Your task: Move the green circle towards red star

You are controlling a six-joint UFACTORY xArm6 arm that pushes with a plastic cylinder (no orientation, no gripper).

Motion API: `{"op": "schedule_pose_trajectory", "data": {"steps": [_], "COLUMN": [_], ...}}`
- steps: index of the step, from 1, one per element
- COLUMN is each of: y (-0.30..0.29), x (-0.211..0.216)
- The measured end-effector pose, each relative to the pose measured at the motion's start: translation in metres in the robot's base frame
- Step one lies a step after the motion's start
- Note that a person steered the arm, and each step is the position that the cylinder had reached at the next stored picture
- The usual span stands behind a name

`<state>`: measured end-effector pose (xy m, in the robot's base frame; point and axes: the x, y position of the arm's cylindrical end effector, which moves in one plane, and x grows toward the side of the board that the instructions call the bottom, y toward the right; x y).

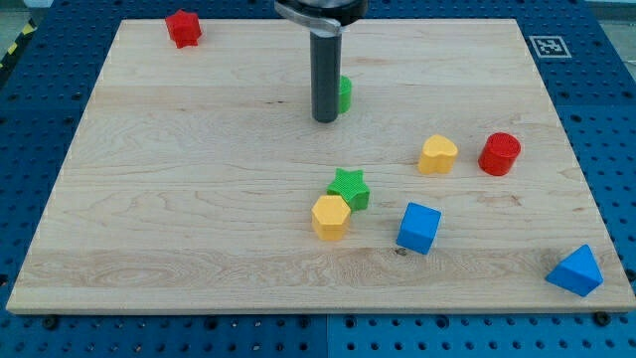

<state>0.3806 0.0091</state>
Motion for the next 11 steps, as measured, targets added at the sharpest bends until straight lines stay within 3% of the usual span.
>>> {"op": "schedule_pose_trajectory", "data": {"steps": [2,5,7,9,11], "y": [0.008,0.079,0.069,0.064,0.031], "x": [-0.045,-0.054,-0.083,-0.074,-0.092]}}
